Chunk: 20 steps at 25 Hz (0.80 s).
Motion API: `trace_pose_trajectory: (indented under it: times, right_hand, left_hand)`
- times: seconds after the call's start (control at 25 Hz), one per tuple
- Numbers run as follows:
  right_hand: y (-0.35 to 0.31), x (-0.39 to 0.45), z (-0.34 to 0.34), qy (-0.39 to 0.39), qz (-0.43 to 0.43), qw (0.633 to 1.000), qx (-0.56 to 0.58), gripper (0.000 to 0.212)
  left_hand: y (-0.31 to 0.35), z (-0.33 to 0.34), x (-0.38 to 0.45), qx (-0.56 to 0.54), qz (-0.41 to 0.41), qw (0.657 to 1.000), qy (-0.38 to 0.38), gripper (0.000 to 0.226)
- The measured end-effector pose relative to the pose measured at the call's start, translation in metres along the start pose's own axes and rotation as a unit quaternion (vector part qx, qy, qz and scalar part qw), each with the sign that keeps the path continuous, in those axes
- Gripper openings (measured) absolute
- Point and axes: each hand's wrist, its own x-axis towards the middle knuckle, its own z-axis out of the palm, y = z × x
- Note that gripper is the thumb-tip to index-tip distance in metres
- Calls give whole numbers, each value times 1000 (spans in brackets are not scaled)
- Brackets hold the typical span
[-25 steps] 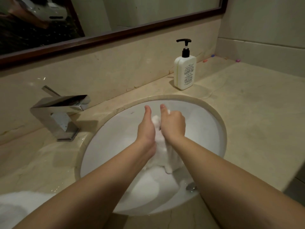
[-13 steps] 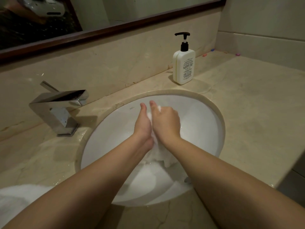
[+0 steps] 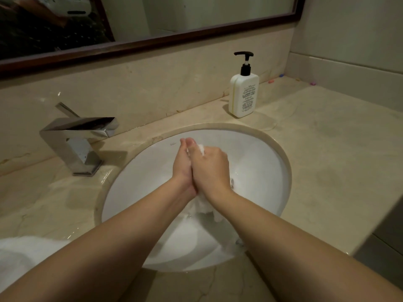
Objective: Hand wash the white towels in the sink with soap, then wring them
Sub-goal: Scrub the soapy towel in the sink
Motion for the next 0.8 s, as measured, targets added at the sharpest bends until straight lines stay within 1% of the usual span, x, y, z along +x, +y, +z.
trace_pose_trajectory:
  times: [0.12,0.16,0.24,0.28,0.4,0.48,0.56,0.64,0.68,0.72,0.76,0.8]
  right_hand:
    - [-1,9,-10,47,41,998,6,61]
    - [-2,9,-10,42,36,998,5,61]
    - [-3,1,-5,-1,-3,1000,-5,60]
    - [-1,0,-3,-4,-13,1000,-7,61]
    - [1,9,-9,39,23,999,2,64]
    - [0,5,-7,21,1,1000,-7,61]
    - [0,1,-5,2,-26,1000,-11,62]
    - [0,7,-10,17,-6,1000,-16,62]
    - [0,8,-11,27,-1,999,-26,63]
    - [-2,6,-10,23,-22,999,-44,64]
    - [-5,-1,-7,4,-55,997,-61,63]
    - [-9,-8,-6,-14,-78,995,-63,63]
  left_hand:
    - [-1,4,-3,61,-4,998,9,70]
    - [-2,4,-2,60,3,998,3,67]
    - [-3,5,0,23,21,1000,-1,56]
    - [-1,3,0,20,21,1000,-8,54]
    - [0,5,-4,66,-7,998,-21,68]
    - [-3,5,-2,51,0,999,-15,62]
    - [-3,4,2,-6,-2,1000,-6,59]
    - [-2,5,2,-4,-29,999,-20,70]
    - [-2,5,0,7,-26,999,-28,72]
    - [-2,6,-2,-2,-14,999,-30,67]
    - [-4,9,-4,6,22,1000,-18,62]
    - [-3,12,-8,-18,39,999,-15,63]
